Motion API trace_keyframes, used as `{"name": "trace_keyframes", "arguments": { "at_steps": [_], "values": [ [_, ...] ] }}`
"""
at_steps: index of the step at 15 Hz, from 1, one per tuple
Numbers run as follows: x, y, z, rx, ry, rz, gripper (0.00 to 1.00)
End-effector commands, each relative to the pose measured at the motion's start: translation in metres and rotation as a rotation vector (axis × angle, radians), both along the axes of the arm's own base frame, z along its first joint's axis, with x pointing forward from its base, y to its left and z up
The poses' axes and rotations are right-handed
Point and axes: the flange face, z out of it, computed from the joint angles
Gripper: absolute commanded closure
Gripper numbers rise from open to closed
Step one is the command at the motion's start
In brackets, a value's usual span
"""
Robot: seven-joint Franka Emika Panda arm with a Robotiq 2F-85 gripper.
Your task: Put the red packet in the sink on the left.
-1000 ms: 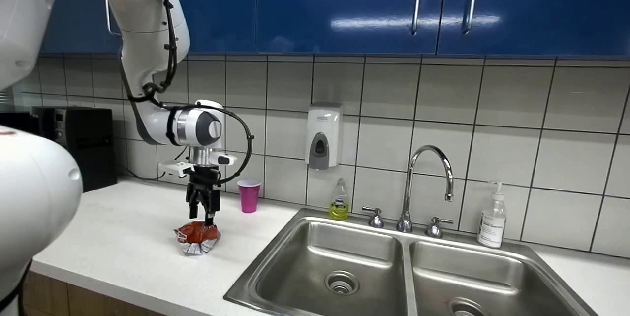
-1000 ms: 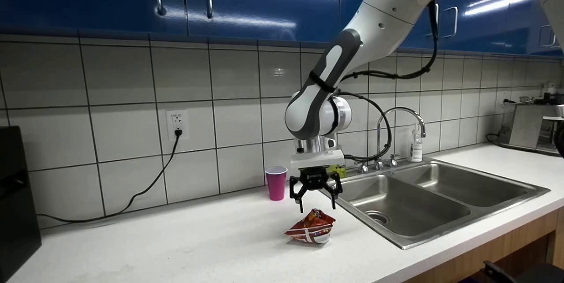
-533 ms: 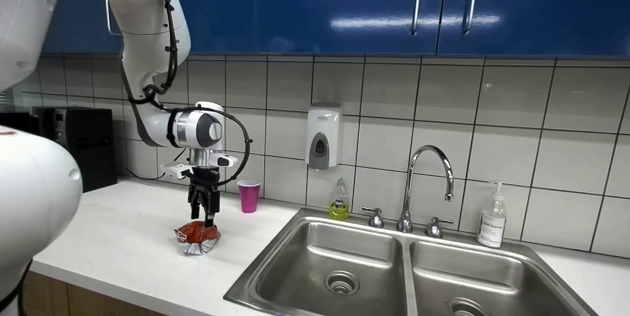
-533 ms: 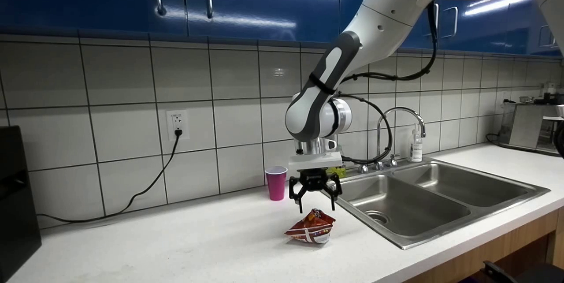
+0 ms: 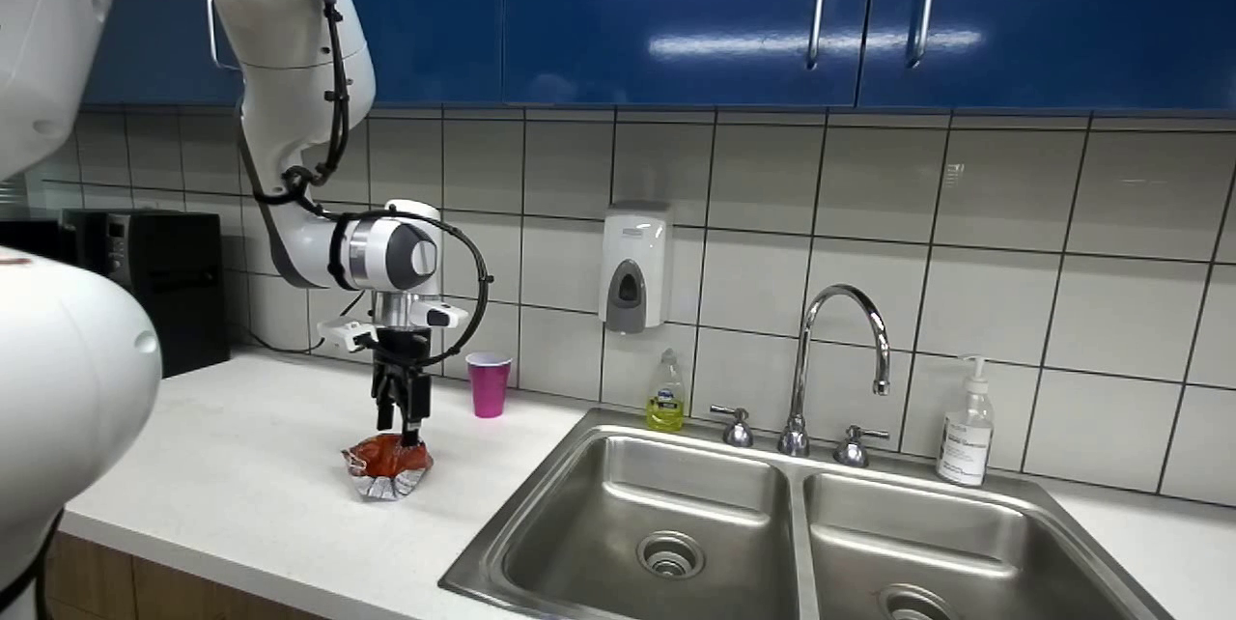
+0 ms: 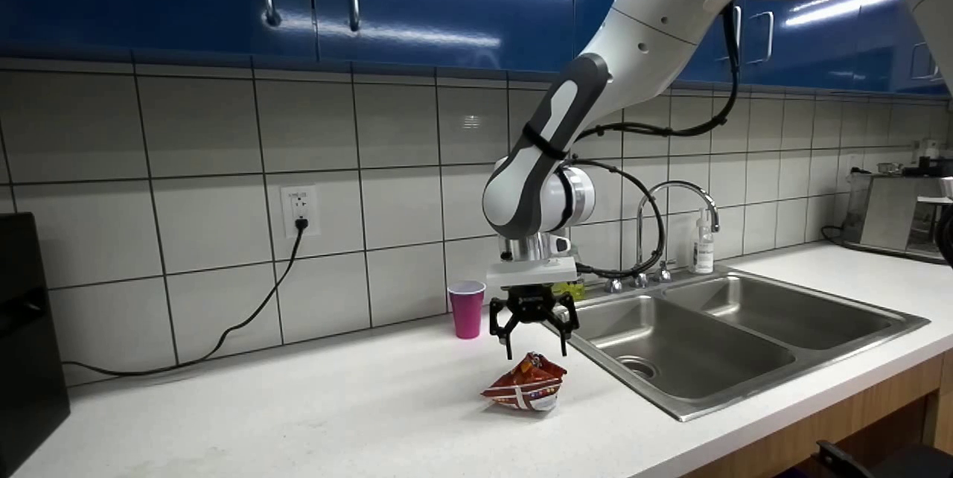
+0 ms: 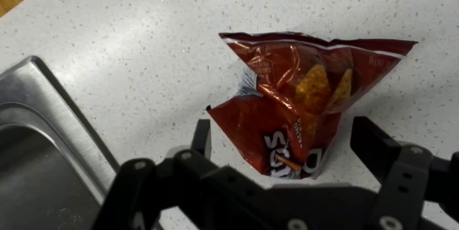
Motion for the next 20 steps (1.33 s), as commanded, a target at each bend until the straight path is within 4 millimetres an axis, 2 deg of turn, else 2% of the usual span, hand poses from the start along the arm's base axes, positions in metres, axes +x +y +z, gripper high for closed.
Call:
{"name": "trace_keyframes", "arguments": {
  "at_steps": [1,9,14,20],
  "values": [
    [0.0003,0.0002,0.0005,0.002,0.001,0.0,0.0],
    [0.0003,0.0004,0.0005,0.004,0.002,0.0,0.0],
    [0.0046,-0.0063,0.0072,-0.002,-0.039,-0.069,0.0],
    [0.0064,-0.0014,0.0001,-0.022,-0.027,-0.15,0.0]
  ]
}}
